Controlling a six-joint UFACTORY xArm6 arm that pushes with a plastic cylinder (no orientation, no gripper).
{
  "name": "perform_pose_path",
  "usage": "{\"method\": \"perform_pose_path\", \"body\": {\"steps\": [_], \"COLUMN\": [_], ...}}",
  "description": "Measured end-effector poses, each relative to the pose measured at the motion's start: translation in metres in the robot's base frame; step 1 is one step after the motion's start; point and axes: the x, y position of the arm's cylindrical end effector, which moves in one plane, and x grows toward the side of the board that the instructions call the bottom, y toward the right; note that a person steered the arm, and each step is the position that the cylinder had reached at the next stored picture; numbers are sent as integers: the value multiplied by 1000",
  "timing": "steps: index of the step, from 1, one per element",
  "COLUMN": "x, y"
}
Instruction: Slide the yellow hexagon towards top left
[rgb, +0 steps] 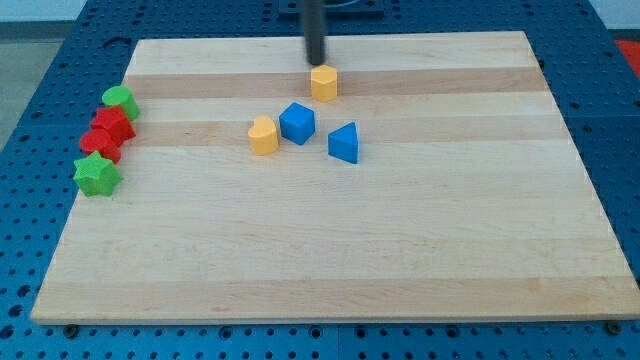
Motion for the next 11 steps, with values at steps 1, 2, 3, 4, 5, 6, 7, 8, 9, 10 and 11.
{"method": "perform_pose_path", "body": {"steps": [1, 2, 3, 4, 5, 6, 7, 8, 9, 10, 11], "x": [36, 71, 73, 55, 34, 31, 31, 32, 50, 80, 80], "y": [65, 79, 47, 5, -45, -114, -131, -80, -47, -72, -135]}}
